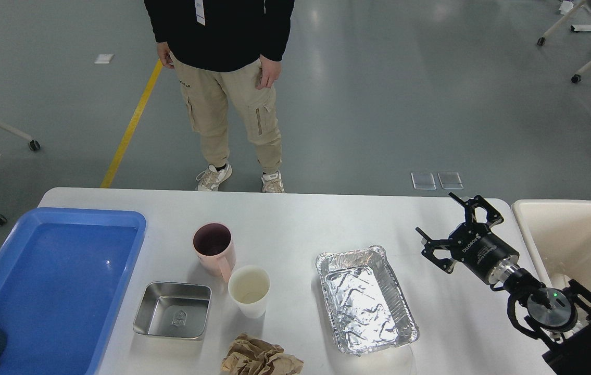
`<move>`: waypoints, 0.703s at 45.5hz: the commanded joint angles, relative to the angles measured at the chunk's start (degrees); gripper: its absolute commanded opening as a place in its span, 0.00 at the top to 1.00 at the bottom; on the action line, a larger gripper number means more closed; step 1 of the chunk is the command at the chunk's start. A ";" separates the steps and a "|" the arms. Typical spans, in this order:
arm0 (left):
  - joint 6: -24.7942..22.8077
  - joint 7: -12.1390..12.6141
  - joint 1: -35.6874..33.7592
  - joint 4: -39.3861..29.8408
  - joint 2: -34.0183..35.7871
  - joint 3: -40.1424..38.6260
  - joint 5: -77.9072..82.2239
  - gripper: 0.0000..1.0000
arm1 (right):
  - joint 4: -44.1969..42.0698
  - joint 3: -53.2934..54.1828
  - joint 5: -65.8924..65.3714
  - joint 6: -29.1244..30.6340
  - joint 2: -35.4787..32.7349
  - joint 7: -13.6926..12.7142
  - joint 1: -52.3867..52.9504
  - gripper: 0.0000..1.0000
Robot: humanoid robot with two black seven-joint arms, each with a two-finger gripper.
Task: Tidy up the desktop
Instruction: 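Raise the left gripper and swing it toward the pink mug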
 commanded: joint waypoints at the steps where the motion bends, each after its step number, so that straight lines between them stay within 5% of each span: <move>1: -0.51 -0.21 0.08 0.18 -0.84 -0.60 -0.03 0.02 | 0.07 0.00 0.00 -0.01 0.05 0.00 -0.08 0.00; 32: 0.72 -1.80 0.08 1.58 -0.40 0.72 0.59 0.02 | 0.25 0.00 0.00 -0.01 -1.26 0.00 -0.52 0.00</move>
